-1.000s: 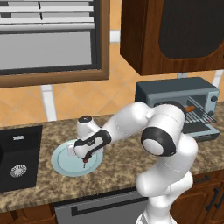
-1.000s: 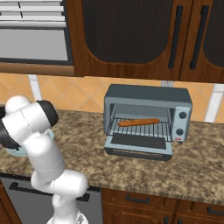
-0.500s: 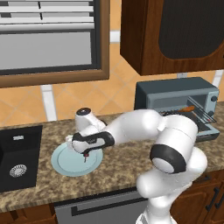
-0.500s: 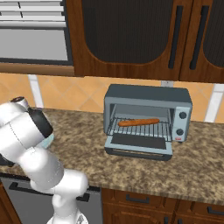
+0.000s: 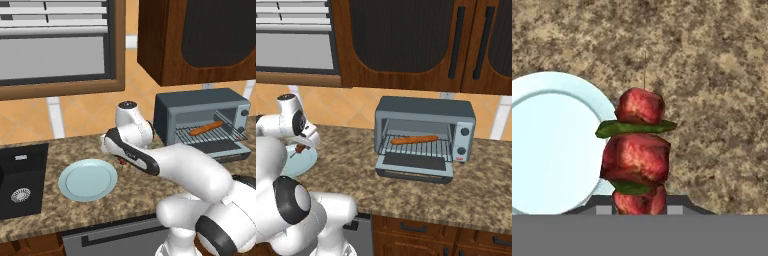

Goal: Pick up the kebab skewer and baguette bread, and place them inside the toaster oven. Close the toaster oven door and start by setting the timer.

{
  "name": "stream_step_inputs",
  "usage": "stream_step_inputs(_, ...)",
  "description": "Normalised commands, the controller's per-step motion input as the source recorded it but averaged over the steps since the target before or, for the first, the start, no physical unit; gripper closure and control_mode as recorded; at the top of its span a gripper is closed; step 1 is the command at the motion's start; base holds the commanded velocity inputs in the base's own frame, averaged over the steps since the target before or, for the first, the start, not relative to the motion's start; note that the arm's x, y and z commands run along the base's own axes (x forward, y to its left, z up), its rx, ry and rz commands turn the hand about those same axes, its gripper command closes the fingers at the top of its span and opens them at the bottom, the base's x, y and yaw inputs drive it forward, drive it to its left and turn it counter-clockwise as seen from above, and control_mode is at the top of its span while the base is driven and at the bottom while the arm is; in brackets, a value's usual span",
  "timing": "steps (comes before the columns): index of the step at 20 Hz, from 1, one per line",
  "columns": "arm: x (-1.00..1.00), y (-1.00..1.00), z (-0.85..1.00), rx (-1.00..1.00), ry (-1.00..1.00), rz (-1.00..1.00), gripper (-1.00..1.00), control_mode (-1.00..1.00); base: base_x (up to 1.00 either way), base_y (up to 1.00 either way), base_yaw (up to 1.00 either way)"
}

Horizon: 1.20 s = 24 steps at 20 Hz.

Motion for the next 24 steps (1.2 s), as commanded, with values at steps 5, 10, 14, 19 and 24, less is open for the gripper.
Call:
stream_step_inputs(5, -0.33, -1.0, 0.53, 0.07, 0.0, -0.31, 1.0, -1.0, 0.0, 0.0, 0.0)
stream_step_inputs(10, -0.24, -1.0, 0.44, 0.08, 0.0, -0.35, 1.0, -1.0, 0.0, 0.0, 0.0)
stream_step_inputs(14, -0.26, -1.0, 0.46, 0.09, 0.0, -0.34, 1.0, -1.0, 0.0, 0.0, 0.0)
stream_step_inputs(19, -0.21, -1.0, 0.43, 0.09, 0.0, -0.33, 1.0, -1.0, 0.0, 0.0, 0.0)
stream_step_inputs(24, -0.04, -1.0, 0.43, 0.09, 0.0, -0.29, 1.0, -1.0, 0.0, 0.0, 0.0)
